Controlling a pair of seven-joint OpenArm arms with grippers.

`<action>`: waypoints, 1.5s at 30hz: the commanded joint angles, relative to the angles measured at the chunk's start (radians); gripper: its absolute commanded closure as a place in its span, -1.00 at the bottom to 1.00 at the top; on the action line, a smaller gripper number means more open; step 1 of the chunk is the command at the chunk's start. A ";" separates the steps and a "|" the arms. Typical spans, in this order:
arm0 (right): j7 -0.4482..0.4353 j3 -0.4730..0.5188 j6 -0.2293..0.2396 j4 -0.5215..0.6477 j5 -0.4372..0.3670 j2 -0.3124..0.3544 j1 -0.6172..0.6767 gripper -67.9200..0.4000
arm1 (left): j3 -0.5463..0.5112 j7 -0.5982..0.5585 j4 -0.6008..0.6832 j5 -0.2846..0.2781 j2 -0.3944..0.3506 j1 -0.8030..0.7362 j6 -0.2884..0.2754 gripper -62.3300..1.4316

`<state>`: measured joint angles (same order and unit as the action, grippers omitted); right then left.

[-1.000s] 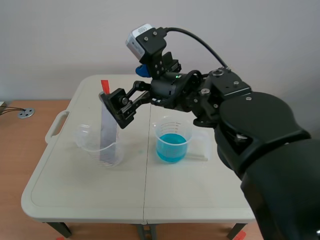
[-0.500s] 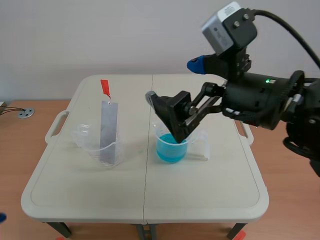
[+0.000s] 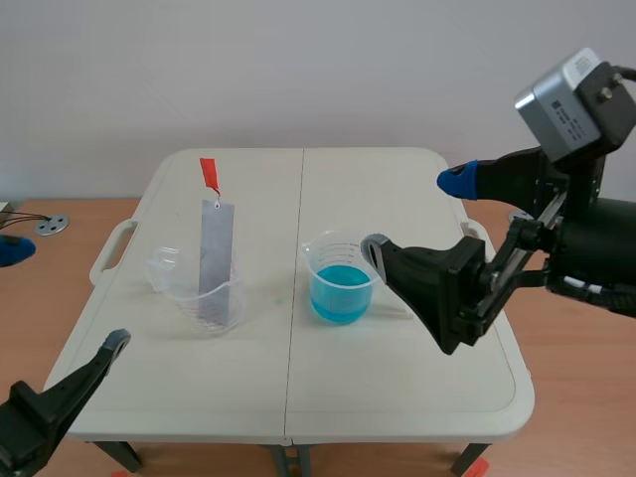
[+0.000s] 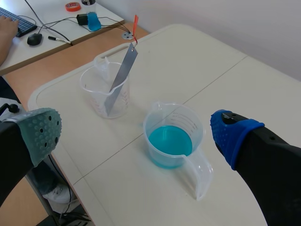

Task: Hold the metal plate by the orange handle, dip it into the blue solution, take it out and point at it, then put the plate back in the beaker on the left.
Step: 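Return to the home posture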

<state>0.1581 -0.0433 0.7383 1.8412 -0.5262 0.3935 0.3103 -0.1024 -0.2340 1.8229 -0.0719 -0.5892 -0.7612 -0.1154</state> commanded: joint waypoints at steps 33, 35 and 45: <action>-0.021 0.043 0.007 -0.002 -0.008 -0.001 0.058 -0.95 | 0.058 -0.001 0.155 -0.112 -0.101 0.080 -0.014 -1.00; -0.021 0.043 0.007 -0.002 -0.002 -0.001 0.058 -0.95 | 0.058 0.006 0.155 -0.112 -0.101 0.080 -0.014 -1.00; -0.021 0.043 0.007 -0.002 -0.001 0.000 0.058 -0.95 | 0.058 0.006 0.155 -0.112 -0.101 0.080 -0.014 -1.00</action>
<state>0.1524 -0.0013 0.7380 1.8362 -0.5167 0.3927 0.3801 -0.0460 -0.2138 1.9713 -0.1768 -0.7010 -0.6758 -0.1314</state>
